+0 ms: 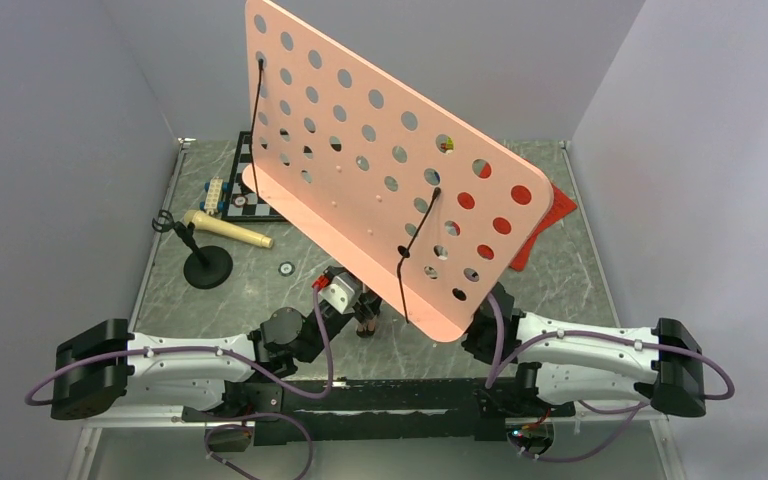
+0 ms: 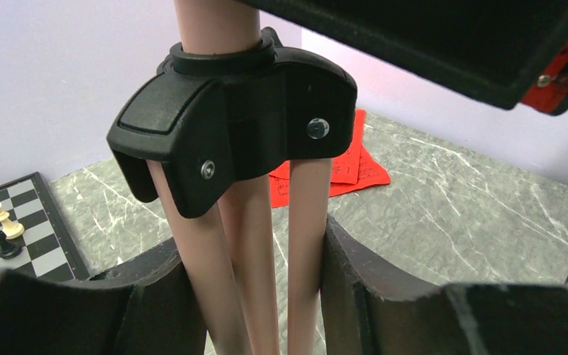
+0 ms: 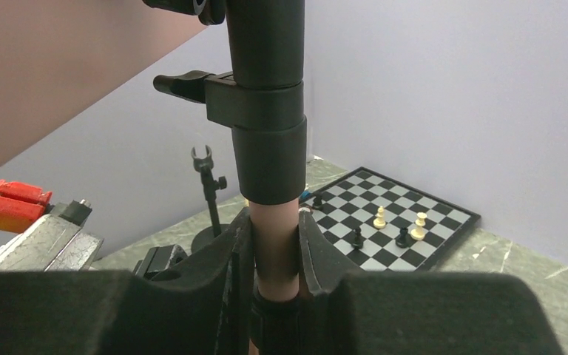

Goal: Pack up the instrument practice props

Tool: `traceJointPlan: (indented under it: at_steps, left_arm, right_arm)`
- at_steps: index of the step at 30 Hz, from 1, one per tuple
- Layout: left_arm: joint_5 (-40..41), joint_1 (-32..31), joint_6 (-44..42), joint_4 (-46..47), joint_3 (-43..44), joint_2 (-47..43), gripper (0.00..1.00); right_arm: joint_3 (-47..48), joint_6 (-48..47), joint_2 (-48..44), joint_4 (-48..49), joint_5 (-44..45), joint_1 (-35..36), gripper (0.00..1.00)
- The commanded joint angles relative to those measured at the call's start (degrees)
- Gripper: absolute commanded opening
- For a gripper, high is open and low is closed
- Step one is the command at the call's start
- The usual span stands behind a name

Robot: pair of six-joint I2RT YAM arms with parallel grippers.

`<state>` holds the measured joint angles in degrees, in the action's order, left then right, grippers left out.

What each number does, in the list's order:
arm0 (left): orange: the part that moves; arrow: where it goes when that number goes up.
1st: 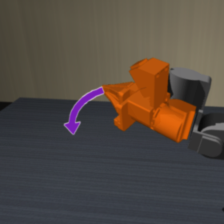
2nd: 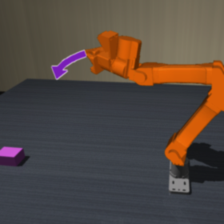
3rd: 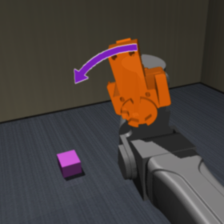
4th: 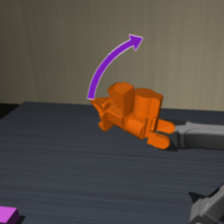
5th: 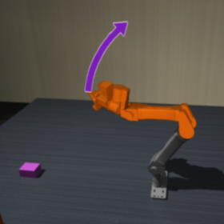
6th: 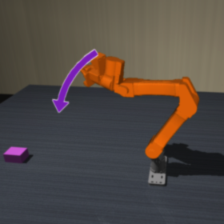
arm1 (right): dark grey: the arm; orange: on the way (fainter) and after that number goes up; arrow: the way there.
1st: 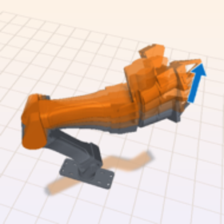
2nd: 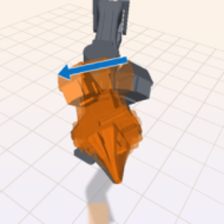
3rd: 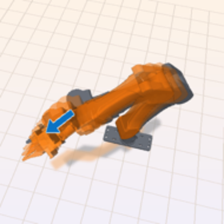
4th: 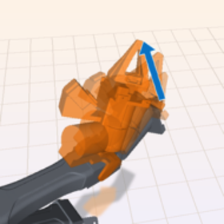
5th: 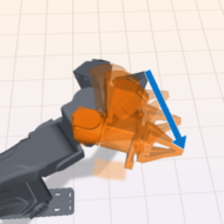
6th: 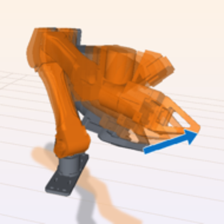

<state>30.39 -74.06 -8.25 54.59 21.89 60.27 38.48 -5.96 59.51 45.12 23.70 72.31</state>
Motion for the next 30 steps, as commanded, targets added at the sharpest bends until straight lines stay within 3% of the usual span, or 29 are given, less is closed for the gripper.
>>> traceJointPlan:
  at_steps: [1, 3, 12, 19, 23, 30]
  left_arm:
    - [-2.8, -0.2, -5.6, 1.2, 1.1, -1.2, 0.01]
    - [-2.8, -0.2, -4.8, 1.0, 0.7, -1.8, 0.09]
    - [-2.4, -0.2, -2.7, -1.5, 0.0, -3.7, 0.68]
    - [-2.0, -0.1, -0.7, -0.2, -3.1, -7.0, 0.96]
    - [-5.0, 1.7, 2.1, -2.0, -5.6, -8.8, 0.99]
    - [-18.6, 8.9, 11.8, 0.3, -10.1, -7.1, 0.99]
  right_arm:
    - [1.6, 1.4, -2.8, -1.5, -7.9, -3.6, 0.00]
    - [0.7, 2.7, -3.8, -1.1, -11.2, -5.4, 0.00]
    - [-0.6, 8.2, -6.9, -1.9, -23.4, -10.6, 0.00]
    - [0.6, 8.8, -7.9, -4.9, -28.8, -11.8, 0.00]
    - [1.9, 9.8, -8.5, -7.3, -31.1, -12.5, 0.00]
    - [3.7, 11.0, -8.4, -9.6, -34.6, -12.7, 0.00]
